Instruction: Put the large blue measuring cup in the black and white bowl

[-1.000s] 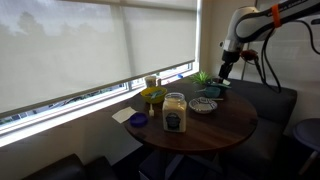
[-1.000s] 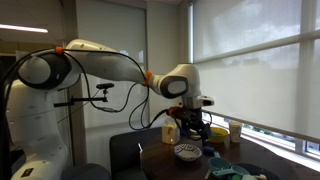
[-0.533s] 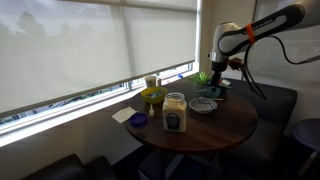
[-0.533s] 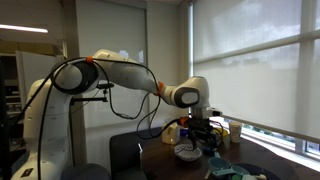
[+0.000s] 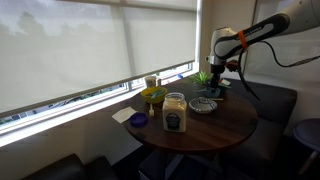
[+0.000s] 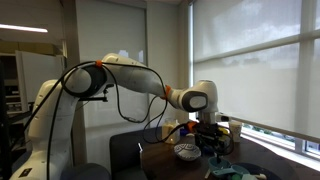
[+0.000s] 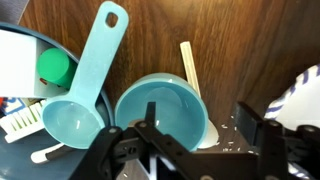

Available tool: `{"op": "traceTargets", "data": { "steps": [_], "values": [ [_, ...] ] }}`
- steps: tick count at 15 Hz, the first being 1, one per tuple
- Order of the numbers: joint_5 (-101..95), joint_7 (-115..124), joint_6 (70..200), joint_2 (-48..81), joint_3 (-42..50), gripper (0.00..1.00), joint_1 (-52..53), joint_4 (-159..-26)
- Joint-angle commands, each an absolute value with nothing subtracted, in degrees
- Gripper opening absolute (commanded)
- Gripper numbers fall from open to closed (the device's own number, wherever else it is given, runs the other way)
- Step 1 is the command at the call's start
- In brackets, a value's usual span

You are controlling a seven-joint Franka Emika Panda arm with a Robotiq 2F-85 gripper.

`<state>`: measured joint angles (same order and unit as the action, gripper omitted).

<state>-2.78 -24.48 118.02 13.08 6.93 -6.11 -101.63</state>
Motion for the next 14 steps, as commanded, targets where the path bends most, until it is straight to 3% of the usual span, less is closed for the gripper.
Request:
{"op": "traceTargets", "data": {
  "steps": [1,4,8,14],
  "values": [
    [-3.5,-25.5,116.5,15.6,5.9,0.65,-7.3,-98.8],
    [-3.5,-25.7,116.6,16.2,5.5,0.32,-7.3,-98.9],
    [-4.5,-25.7,117.7,14.9,4.9,0.03,-6.8,-100.2],
    [-4.5,-25.5,119.2,10.3,3.4,0.01,-6.1,-101.6]
  ]
}}
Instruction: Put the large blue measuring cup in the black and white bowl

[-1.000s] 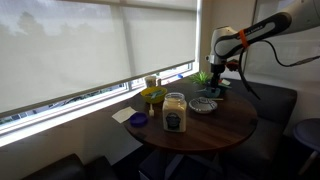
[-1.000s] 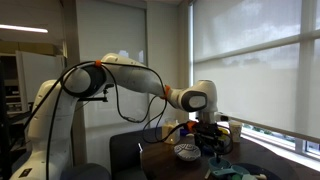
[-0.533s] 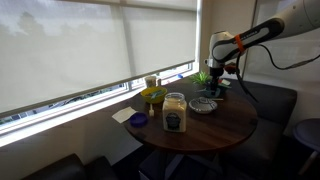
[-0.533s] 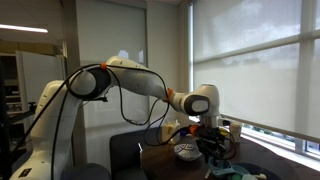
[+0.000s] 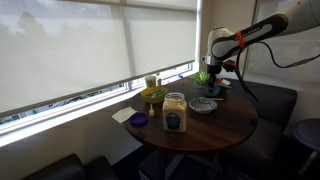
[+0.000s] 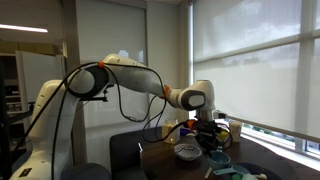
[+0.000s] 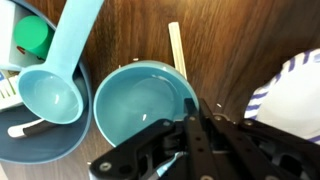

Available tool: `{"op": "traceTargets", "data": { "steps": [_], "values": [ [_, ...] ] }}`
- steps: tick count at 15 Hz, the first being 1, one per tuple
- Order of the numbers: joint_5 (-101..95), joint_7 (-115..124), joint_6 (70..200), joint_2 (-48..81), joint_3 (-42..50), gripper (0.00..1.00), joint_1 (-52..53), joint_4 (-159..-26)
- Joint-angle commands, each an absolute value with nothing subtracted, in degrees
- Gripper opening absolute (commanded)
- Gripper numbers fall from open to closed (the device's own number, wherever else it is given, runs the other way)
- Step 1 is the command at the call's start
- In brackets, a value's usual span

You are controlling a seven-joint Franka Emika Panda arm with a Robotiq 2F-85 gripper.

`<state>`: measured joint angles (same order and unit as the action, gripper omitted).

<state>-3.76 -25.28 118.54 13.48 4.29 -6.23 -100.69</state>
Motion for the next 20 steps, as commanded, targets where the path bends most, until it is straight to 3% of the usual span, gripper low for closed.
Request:
{"op": "traceTargets", "data": {
  "steps": [1,9,20],
  "values": [
    [-3.3,-26.1,118.7,8.6,3.0,0.01,-6.1,-101.9],
    [9.9,-32.1,98.3,1.8,0.7,0.01,-4.6,-103.7],
    [13.8,-33.4,113.3,6.0,-0.9,0.01,-1.5,-106.1]
  ]
}}
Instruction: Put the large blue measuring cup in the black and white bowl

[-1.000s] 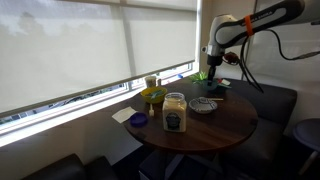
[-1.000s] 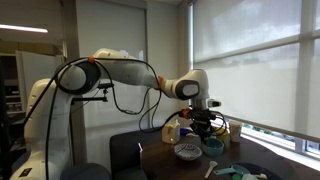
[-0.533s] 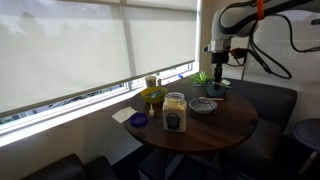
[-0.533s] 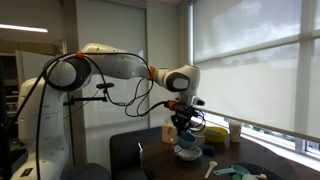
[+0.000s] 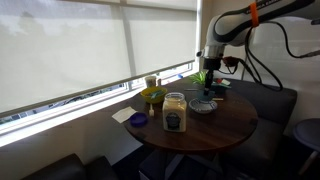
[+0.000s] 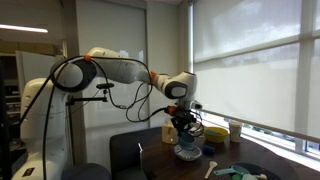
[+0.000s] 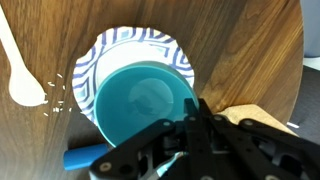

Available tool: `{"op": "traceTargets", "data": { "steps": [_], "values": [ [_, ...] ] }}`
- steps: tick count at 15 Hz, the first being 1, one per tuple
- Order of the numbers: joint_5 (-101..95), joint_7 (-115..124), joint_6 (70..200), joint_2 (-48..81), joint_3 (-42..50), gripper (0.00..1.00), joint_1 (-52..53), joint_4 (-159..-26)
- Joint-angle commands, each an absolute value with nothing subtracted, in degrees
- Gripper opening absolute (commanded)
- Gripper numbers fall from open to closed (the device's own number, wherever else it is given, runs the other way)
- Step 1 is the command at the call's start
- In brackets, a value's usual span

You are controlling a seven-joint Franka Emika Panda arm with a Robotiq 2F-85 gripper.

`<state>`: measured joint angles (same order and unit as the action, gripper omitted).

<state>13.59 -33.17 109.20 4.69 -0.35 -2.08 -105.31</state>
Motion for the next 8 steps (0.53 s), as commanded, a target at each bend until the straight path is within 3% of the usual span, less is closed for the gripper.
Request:
{"op": "traceTargets", "data": {
  "steps": [1,5,6,8],
  "values": [
    [13.6,-33.4,114.7,6.7,-1.0,0.01,-1.4,-106.1],
    [13.2,-32.6,116.9,9.1,-1.5,0.01,-1.4,-105.6],
    [12.5,-31.8,116.4,9.3,-1.6,0.30,-1.4,-105.7],
    [11.3,-30.1,115.8,8.9,-1.6,0.37,-1.2,-106.1]
  ]
}}
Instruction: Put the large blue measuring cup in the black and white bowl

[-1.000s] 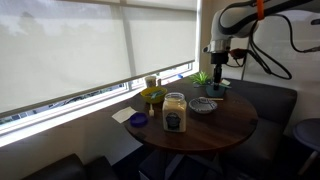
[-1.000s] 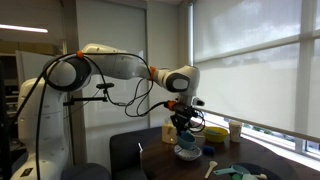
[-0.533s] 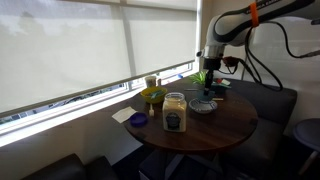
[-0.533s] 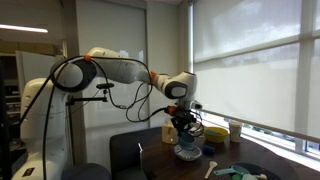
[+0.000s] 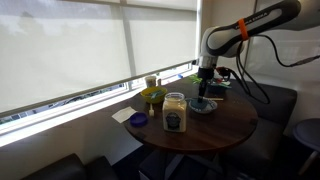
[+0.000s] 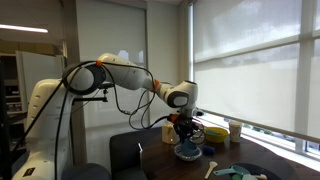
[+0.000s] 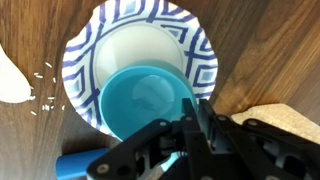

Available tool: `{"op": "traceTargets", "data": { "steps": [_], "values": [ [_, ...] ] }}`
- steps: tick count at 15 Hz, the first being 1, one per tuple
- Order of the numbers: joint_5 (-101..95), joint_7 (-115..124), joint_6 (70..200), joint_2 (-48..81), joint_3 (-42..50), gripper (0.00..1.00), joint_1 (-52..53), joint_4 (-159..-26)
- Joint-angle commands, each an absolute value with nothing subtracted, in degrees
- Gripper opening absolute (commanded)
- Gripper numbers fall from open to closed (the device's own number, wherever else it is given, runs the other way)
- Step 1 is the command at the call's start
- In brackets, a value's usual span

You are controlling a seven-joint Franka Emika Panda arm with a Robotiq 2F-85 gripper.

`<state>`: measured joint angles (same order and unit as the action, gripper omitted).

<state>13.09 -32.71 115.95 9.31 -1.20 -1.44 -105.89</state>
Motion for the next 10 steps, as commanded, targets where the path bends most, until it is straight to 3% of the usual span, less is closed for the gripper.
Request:
{"op": "traceTargets", "data": {
  "steps": [1,6,8,9,10],
  "values": [
    [10.8,-28.7,115.9,7.7,-1.6,0.44,-1.1,-106.7],
    [17.5,-29.7,114.9,-2.4,-1.1,0.78,-2.4,-108.7],
    [24.6,-35.1,105.6,-5.5,1.1,0.92,-3.6,-105.9],
    [19.3,-31.0,111.4,-1.3,0.3,1.00,-1.8,-105.8],
    [19.9,-31.6,109.7,-3.1,1.0,0.81,-1.9,-105.6]
  ]
}}
